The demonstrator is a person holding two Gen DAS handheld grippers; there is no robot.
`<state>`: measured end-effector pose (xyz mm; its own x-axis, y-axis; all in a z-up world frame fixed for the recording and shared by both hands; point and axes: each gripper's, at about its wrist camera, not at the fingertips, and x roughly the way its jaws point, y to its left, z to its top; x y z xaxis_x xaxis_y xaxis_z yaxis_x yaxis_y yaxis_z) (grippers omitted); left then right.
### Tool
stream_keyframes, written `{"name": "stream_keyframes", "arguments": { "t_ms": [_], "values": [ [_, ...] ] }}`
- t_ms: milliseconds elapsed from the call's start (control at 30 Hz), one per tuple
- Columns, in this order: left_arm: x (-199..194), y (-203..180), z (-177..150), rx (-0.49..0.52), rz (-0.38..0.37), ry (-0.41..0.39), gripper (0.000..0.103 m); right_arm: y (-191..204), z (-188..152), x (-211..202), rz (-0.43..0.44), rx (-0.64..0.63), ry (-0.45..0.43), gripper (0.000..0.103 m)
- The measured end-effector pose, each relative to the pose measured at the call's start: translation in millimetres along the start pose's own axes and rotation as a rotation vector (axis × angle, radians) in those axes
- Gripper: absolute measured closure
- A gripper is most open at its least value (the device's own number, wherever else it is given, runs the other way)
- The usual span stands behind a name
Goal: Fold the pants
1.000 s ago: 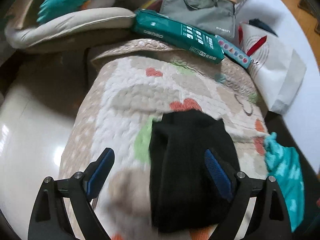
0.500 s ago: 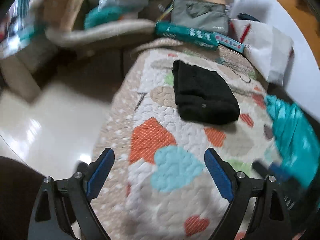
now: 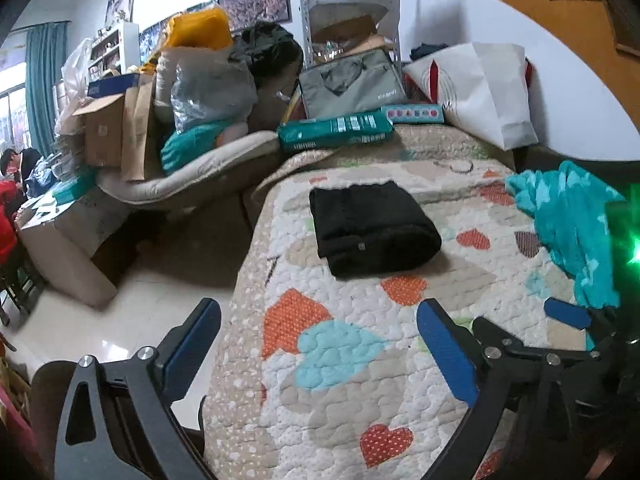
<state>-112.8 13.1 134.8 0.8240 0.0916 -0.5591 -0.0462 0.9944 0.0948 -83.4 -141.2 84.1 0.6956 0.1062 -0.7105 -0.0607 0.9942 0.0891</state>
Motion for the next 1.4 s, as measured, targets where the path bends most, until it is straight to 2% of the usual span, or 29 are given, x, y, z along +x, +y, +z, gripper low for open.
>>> {"name": "stream_keyframes", "arguments": {
  "t_ms": [367,567,733,1000,1400],
  "values": [
    [36,1,8,-0.037,-0.111,0.077,0.005,-16,-2,12,-0.012,0.079,0.041,0.010],
    [60,3,9,-0.015,-0.094,0.117,0.005,-19,0,13,-0.035,0.086,0.030,0.010],
    [74,16,4,-0.068,-0.143,0.173,0.005,-15,-1,19,-0.046,0.070,0.041,0.010],
    [80,21,-3,-0.089,-0.207,0.212,0.005,-5,-2,24,-0.056,0.027,0.044,0.010],
    [75,9,-7,-0.045,-0.220,0.220,0.005,-1,-2,24,-0.060,0.013,0.043,0.010]
  ]
}}
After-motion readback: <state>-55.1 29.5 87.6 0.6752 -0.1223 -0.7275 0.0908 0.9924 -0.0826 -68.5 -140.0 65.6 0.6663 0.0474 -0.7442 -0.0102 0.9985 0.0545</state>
